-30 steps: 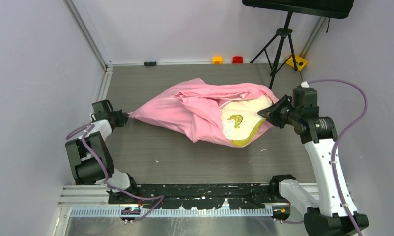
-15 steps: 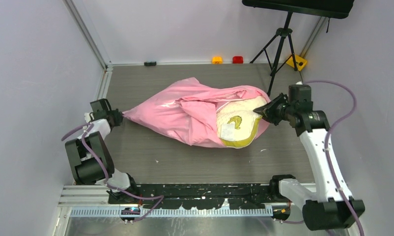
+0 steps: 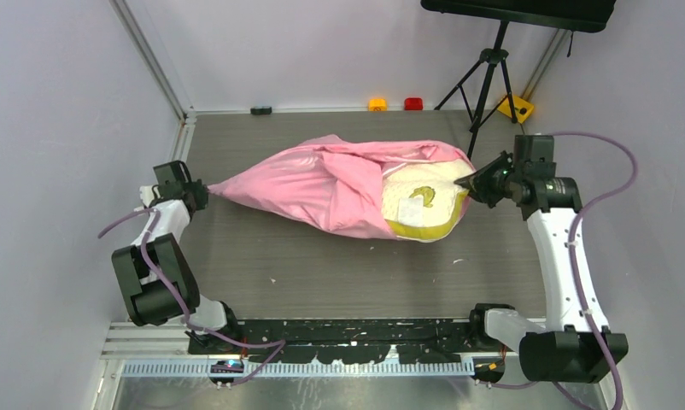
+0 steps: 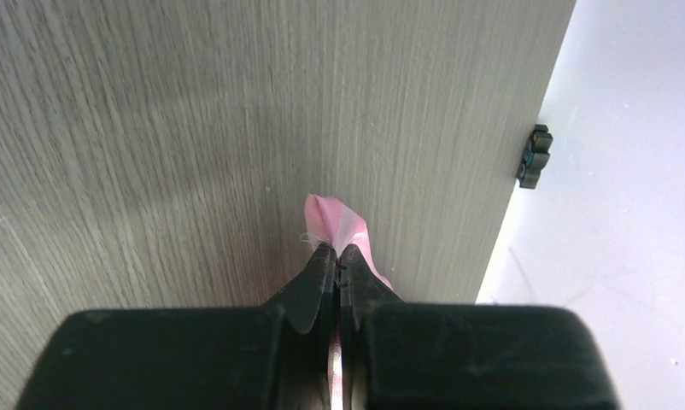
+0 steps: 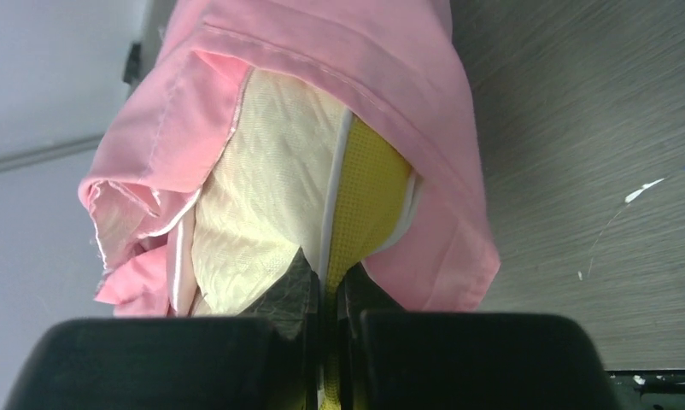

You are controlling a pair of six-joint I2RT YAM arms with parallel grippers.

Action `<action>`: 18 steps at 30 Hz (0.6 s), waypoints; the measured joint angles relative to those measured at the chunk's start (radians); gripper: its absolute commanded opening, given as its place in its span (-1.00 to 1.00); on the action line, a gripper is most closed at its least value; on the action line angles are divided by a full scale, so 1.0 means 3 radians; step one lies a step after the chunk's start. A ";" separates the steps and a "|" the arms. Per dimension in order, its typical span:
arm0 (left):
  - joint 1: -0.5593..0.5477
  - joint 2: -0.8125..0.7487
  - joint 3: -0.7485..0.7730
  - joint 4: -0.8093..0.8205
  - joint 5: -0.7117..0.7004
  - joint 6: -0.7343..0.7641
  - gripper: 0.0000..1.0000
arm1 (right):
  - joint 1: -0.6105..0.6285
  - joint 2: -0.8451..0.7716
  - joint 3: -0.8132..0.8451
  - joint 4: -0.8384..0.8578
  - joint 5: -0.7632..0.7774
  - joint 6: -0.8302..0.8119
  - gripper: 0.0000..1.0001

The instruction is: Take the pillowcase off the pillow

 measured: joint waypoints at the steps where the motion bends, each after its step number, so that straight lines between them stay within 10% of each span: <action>1: -0.0003 -0.0017 0.0031 -0.0045 0.0009 0.0000 -1.00 | -0.0022 -0.0042 0.0090 -0.0047 0.0097 -0.0005 -1.00; 10: -0.0001 -0.0315 0.0061 -0.0306 -0.0027 0.0066 -0.93 | -0.0076 -0.0675 -0.0225 -0.0013 0.0127 0.0086 -1.00; 18: -0.0309 -0.0066 0.0708 -0.0454 -0.0032 0.0853 0.39 | 0.0198 -0.0257 -0.0952 0.0899 -0.0460 0.0128 -0.99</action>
